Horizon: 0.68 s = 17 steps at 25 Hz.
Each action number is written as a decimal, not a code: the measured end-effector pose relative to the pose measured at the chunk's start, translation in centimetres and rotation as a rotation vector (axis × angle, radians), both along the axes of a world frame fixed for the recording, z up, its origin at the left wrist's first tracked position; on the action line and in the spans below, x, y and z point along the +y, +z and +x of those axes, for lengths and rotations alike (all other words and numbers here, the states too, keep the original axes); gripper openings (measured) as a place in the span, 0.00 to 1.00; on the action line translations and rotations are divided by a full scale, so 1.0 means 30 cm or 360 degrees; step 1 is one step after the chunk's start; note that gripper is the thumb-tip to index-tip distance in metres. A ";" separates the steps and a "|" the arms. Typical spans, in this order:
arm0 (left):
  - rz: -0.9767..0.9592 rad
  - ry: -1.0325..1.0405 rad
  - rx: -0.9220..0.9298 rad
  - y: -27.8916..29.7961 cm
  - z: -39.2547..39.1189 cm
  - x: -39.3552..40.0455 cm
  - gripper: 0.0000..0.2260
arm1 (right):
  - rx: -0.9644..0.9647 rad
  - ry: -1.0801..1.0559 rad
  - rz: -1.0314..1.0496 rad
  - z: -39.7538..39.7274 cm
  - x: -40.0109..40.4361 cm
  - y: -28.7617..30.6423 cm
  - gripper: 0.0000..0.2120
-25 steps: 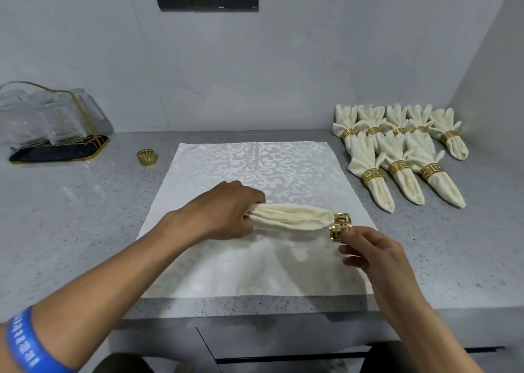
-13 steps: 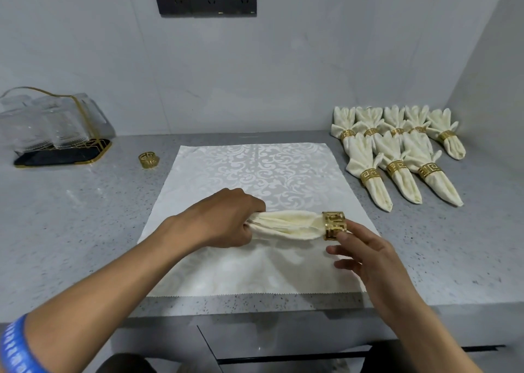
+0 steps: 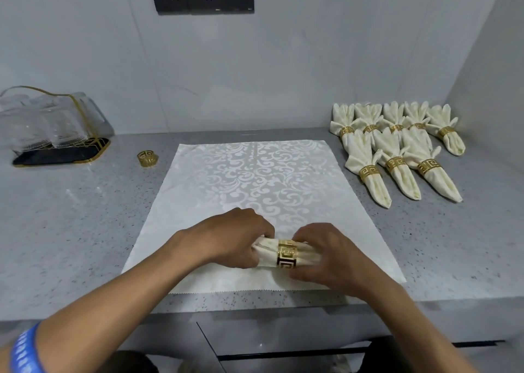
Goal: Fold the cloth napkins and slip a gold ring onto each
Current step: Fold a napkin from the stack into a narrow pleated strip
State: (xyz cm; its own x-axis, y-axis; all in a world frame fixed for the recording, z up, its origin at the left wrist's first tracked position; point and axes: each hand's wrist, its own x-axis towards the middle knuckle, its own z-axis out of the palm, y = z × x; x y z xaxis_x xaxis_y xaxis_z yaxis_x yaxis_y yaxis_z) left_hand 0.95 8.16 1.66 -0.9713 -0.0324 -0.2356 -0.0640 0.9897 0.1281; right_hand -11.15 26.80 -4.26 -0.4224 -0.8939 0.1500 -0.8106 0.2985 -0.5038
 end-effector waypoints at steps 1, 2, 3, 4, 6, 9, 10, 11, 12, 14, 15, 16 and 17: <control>-0.0011 -0.0001 -0.0006 -0.004 0.000 0.002 0.12 | 0.0018 0.0015 -0.0020 0.004 -0.015 -0.007 0.18; -0.0023 0.0002 -0.0005 -0.007 0.002 0.000 0.12 | 0.0030 0.0002 -0.0035 -0.002 -0.021 -0.019 0.18; -0.0028 0.0008 0.0002 -0.011 0.004 -0.006 0.12 | 0.0043 -0.0007 -0.0081 -0.010 -0.018 -0.027 0.18; -0.0025 0.0012 0.0012 -0.013 0.010 -0.012 0.12 | 0.0062 0.0006 -0.0160 -0.020 -0.012 -0.036 0.19; -0.0051 -0.0007 0.0010 -0.021 0.026 -0.023 0.11 | 0.0142 0.0054 -0.0266 -0.045 0.003 -0.066 0.17; -0.0132 -0.0056 0.0007 -0.039 0.054 -0.044 0.10 | 0.0218 0.0012 -0.0335 -0.060 0.012 -0.098 0.11; -0.0098 -0.0052 0.0012 -0.042 0.064 -0.054 0.10 | 0.0225 -0.0011 -0.0346 -0.058 0.012 -0.101 0.10; -0.0038 -0.0050 0.0021 -0.041 0.072 -0.067 0.10 | 0.0224 -0.0023 -0.0354 -0.055 0.014 -0.099 0.10; 0.0018 -0.0056 0.0035 -0.037 0.081 -0.078 0.09 | 0.0222 -0.0025 -0.0354 -0.055 0.016 -0.102 0.09; 0.0027 -0.0101 0.0054 -0.030 0.088 -0.087 0.07 | 0.0232 -0.0019 -0.0341 -0.049 0.021 -0.106 0.08; -0.0004 -0.0129 0.0062 -0.032 0.090 -0.088 0.05 | 0.0261 -0.0007 -0.0335 -0.043 0.021 -0.107 0.08; -0.0031 -0.0152 0.0073 -0.034 0.092 -0.083 0.05 | 0.0311 0.0018 -0.0323 -0.036 0.019 -0.107 0.08; -0.0046 -0.0161 0.0081 -0.038 0.094 -0.080 0.04 | 0.0359 0.0053 -0.0300 -0.031 0.012 -0.105 0.08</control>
State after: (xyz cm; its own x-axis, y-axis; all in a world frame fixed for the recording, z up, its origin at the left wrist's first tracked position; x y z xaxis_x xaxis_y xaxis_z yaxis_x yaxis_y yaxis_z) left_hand 3.76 5.77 0.52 -0.9807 0.0603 -0.1862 0.0421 0.9941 0.1001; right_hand -12.07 27.16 -7.41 -0.3302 -0.8541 0.4018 -0.9164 0.1879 -0.3535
